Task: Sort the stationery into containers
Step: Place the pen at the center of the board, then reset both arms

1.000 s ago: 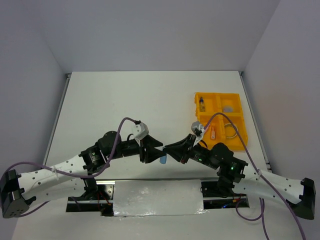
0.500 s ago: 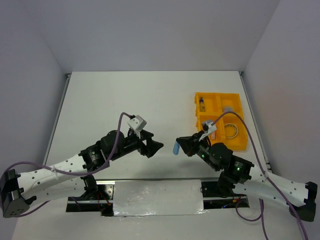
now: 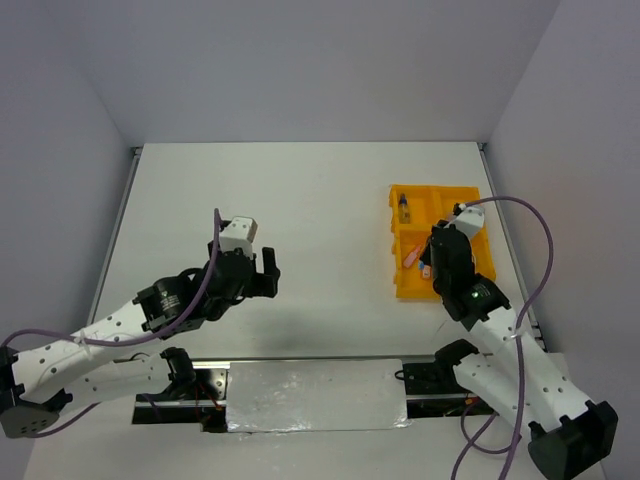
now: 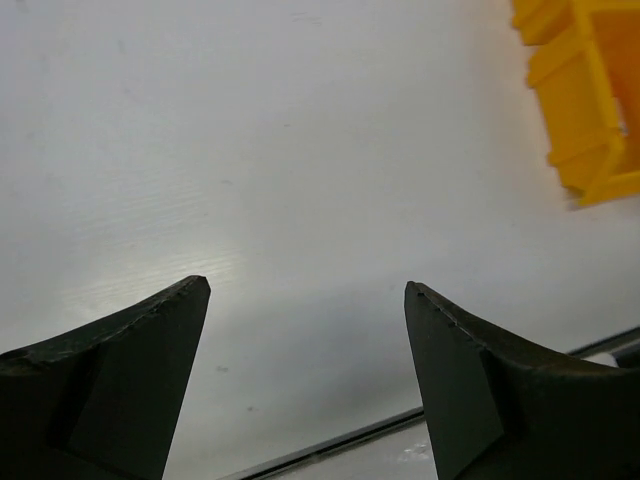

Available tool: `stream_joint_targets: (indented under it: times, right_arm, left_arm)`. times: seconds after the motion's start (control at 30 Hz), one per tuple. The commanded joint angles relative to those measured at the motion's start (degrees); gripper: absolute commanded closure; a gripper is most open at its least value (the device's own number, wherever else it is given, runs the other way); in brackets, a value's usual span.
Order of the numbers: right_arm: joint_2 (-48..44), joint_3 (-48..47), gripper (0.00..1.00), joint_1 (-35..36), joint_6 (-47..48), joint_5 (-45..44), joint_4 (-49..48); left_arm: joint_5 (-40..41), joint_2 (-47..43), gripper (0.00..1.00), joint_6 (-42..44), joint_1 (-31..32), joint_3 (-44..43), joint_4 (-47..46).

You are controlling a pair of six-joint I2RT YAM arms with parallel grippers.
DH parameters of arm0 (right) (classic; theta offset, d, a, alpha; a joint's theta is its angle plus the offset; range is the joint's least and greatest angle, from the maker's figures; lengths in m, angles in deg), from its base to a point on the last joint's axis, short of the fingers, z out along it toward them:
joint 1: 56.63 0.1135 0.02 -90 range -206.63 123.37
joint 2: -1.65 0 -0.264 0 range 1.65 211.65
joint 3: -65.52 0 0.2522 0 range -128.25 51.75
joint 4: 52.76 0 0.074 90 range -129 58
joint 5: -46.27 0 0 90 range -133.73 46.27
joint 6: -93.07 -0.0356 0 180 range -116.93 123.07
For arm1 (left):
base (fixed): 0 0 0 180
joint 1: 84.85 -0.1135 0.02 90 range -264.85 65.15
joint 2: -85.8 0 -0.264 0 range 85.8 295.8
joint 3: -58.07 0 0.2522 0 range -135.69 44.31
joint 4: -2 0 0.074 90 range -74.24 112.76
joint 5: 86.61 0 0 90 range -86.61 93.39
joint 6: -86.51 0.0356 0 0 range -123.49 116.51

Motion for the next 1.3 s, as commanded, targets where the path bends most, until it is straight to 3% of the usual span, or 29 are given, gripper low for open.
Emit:
stream_joint_targets:
  times: [0.0, 0.17, 0.37, 0.47, 0.5, 0.57, 0.6, 0.67, 0.7, 1.0, 1.27]
  right_arm:
    - [2.68, -3.12, 1.00, -5.92, 5.45, 5.63, -2.44]
    - [10.92, -3.65, 0.99, -14.35, 5.81, 15.19, -4.64]
    - [17.97, -4.26, 0.91, -16.13, 6.69, 20.23, -6.93]
    - [20.26, -5.14, 0.65, -16.39, 6.95, 22.34, -6.76]
    - [21.05, -5.67, 0.50, -16.48, 6.95, 22.87, -5.10]
    - [21.14, -7.42, 0.41, -16.39, 5.81, 23.14, -2.29]
    - [19.92, -8.73, 0.29, -16.39, 5.72, 24.36, -1.23]
    - [17.55, -10.15, 0.19, -16.39, 5.98, 26.73, 1.57]
    - [14.23, -10.94, 0.01, -16.13, 6.68, 28.92, 2.55]
    - [-7.30, -21.21, 0.00, -15.69, 9.33, 43.68, 18.10]
    - [-19.28, -30.10, 0.00, -15.60, 12.04, 42.83, 30.50]
  left_arm:
    - [8.37, -0.82, 0.08, -4.60, -1.61, -3.63, 12.81]
    - [7.68, -3.99, 0.04, -4.17, -6.79, -2.41, 15.46]
    - [4.07, -3.29, 0.05, -2.50, -12.33, -3.28, 16.24]
    - [4.42, -3.11, 0.05, -1.36, -12.86, -4.68, 16.78]
    - [4.60, -2.85, 0.04, -0.23, -13.04, -5.30, 17.39]
    - [6.43, -1.80, 0.04, 1.36, -13.22, -7.32, 18.27]
    - [10.27, -0.31, 0.03, 2.32, -13.22, -8.98, 19.66]
    - [13.99, 1.45, 0.01, 1.02, -14.00, -11.01, 22.65]
    - [15.05, 2.59, 0.01, 0.93, -14.36, -12.58, 23.62]
    - [19.97, -2.31, 0.01, -0.12, -21.21, -15.94, 23.36]
    - [24.90, -11.71, 0.01, -0.39, -21.22, -15.15, 25.92]
